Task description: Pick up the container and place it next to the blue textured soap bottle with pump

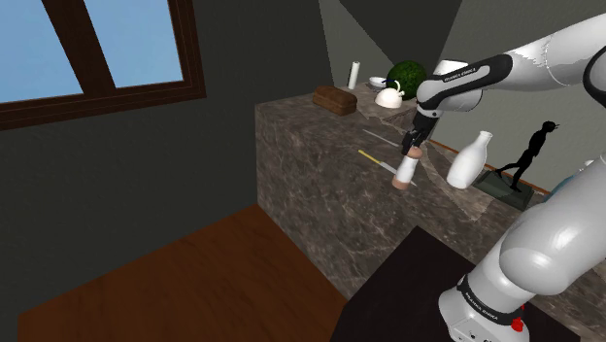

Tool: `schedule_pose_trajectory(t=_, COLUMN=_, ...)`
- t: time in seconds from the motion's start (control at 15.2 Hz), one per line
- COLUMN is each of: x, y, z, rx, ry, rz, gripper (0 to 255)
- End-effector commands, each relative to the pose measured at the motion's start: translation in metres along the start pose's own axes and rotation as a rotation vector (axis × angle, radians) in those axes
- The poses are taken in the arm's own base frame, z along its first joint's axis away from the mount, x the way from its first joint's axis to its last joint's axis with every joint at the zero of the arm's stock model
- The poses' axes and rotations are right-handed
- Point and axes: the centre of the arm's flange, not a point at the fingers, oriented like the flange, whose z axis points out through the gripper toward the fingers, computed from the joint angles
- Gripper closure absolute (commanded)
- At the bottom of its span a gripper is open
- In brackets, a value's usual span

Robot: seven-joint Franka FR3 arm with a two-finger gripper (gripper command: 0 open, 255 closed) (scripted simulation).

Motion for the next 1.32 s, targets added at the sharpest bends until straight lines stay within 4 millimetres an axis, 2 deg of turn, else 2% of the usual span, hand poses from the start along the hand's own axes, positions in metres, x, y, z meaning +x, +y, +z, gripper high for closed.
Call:
schedule_pose_trajectory(t=0.0, x=0.000, y=0.000, z=0.001, rx=0.000, ry=-0.001, rz=0.000, gripper=255)
schedule_pose_trajectory(t=0.53, x=0.000, y=0.000, z=0.001, rx=0.000, ry=-0.001, rz=0.000, gripper=255)
schedule_pose_trajectory(t=1.25, x=0.004, y=-0.001, z=-0.057, rx=0.000, ry=-0.001, rz=0.000, gripper=255)
